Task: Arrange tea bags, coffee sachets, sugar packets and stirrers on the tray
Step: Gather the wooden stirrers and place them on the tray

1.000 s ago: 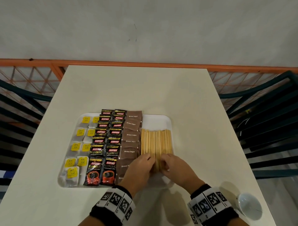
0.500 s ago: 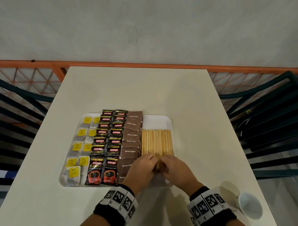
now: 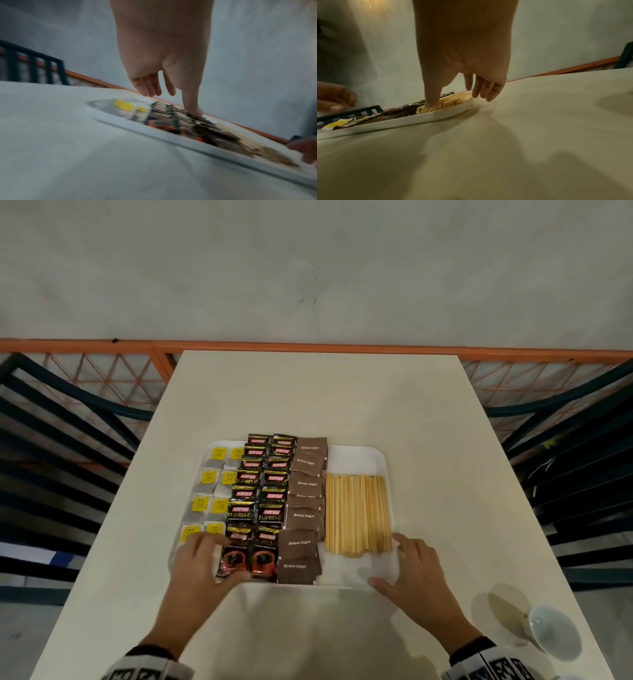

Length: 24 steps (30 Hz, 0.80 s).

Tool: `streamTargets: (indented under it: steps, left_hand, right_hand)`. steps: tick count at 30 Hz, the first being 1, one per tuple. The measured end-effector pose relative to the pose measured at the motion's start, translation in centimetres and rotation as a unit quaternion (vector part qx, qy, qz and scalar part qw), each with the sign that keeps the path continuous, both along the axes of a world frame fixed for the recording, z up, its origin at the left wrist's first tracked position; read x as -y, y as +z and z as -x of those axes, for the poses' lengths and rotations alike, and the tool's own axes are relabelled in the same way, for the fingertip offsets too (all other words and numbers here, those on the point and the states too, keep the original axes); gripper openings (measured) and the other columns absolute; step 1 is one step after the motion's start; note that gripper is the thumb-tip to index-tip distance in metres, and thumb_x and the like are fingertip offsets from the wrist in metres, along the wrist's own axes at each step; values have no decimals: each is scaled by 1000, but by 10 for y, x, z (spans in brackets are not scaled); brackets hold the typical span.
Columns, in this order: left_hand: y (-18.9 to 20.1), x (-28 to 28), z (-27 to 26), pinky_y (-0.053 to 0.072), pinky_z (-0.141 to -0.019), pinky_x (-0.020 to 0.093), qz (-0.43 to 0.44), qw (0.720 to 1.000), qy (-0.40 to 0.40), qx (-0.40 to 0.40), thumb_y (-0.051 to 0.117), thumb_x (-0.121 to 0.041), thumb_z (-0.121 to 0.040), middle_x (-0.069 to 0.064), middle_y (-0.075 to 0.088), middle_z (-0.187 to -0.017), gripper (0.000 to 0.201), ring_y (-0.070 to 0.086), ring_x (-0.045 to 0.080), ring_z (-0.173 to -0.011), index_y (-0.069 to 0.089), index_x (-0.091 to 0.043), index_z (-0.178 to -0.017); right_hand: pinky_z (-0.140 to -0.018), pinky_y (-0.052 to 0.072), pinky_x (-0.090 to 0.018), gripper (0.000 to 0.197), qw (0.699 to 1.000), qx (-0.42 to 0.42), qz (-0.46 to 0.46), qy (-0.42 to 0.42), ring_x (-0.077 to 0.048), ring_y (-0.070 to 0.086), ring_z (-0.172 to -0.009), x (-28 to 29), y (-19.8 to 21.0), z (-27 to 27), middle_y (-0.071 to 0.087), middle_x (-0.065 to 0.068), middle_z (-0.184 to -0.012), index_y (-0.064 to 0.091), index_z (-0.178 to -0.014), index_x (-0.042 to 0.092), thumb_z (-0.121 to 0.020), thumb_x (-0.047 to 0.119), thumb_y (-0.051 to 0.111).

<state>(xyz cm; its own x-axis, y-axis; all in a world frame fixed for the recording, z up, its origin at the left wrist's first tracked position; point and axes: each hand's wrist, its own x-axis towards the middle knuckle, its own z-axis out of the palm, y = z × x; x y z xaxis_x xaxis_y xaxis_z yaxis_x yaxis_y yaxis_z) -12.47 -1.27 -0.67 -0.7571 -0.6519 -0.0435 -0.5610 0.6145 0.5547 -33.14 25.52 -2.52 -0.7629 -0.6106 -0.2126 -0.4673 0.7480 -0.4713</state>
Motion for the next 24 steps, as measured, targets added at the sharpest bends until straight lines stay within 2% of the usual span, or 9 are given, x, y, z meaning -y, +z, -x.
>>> streamTargets:
  steps: [3, 5, 8, 10, 12, 14, 17, 19, 24]
  left_hand:
    - [-5, 12, -34, 40, -87, 55, 16, 994, 75, 77, 92, -36, -43, 20, 49, -122, 87, 50, 43, -106, 58, -7, -118]
    - [-8, 16, -47, 35, -94, 58, -9, 987, 129, 98, 93, -28, -45, 22, 39, -136, 100, 41, 45, -120, 48, -9, -132]
    - [-21, 26, -58, 37, -96, 58, -35, 987, 135, 75, 92, -20, -48, 28, 41, -133, 107, 41, 46, -121, 38, 1, -137]
    - [-23, 30, -57, 42, -94, 54, -71, 989, 121, 46, 90, -12, -52, 30, 49, -123, 99, 48, 44, -113, 38, 8, -134]
    - [-20, 34, -55, 45, -90, 46, -100, 987, 125, 23, 86, -6, -59, 18, 58, -106, 75, 54, 40, -105, 51, 10, -123]
    - [-19, 40, -54, 46, -77, 36, -107, 988, 114, 3, 84, -9, -62, 6, 57, -89, 54, 59, 35, -94, 61, 1, -110]
    - [-18, 47, -55, 43, -65, 24, -120, 986, 111, -16, 83, -10, -64, 10, 59, -91, 41, 60, 23, -76, 64, -13, -101]
    - [-19, 49, -55, 40, -62, 18, -125, 986, 111, -21, 82, -9, -66, 9, 58, -92, 39, 58, 18, -74, 63, -16, -100]
    - [-21, 58, -48, 39, -64, 20, -124, 986, 114, -19, 79, -11, -70, 7, 58, -92, 39, 57, 16, -75, 65, -12, -106]
  right_hand:
    - [-94, 40, -34, 103, 999, -18, -28, -15, -21, 49, -107, -3, -11, -9, 53, 1, -115, 39, -132, 19, -48, 74, 65]
    - [-94, 38, -32, 102, 999, 14, -34, -22, -17, 44, -107, -3, -15, -15, 48, 6, -115, 33, -131, 26, -45, 73, 63]
    - [-90, 38, -32, 93, 999, 11, -24, -42, -21, 46, -101, -2, -17, -22, 51, 1, -111, 39, -129, 17, -50, 64, 57]
    - [-77, 42, -37, 84, 998, -27, -7, -50, -29, 56, -89, -2, -23, -23, 62, -6, -98, 53, -118, 7, -53, 61, 50]
    - [-70, 38, -34, 71, 998, -31, 5, -56, -31, 58, -80, -1, -24, -24, 65, -6, -86, 60, -106, 8, -57, 58, 51]
    - [-70, 33, -31, 59, 998, -40, 11, -47, -28, 57, -82, 1, -20, -24, 64, -2, -86, 60, -103, 12, -60, 52, 61]
    - [-74, 32, -30, 61, 999, -22, 7, -48, -23, 53, -86, 1, -18, -23, 63, 1, -90, 57, -107, 17, -58, 53, 63]
    - [-76, 31, -29, 62, 998, 0, 16, -59, -19, 48, -86, 3, -17, -23, 62, 2, -93, 56, -108, 20, -57, 54, 61]
    - [-79, 36, -30, 50, 996, 28, 42, -69, -18, 46, -91, 13, -14, -18, 59, 2, -99, 53, -111, 24, -68, 34, 74]
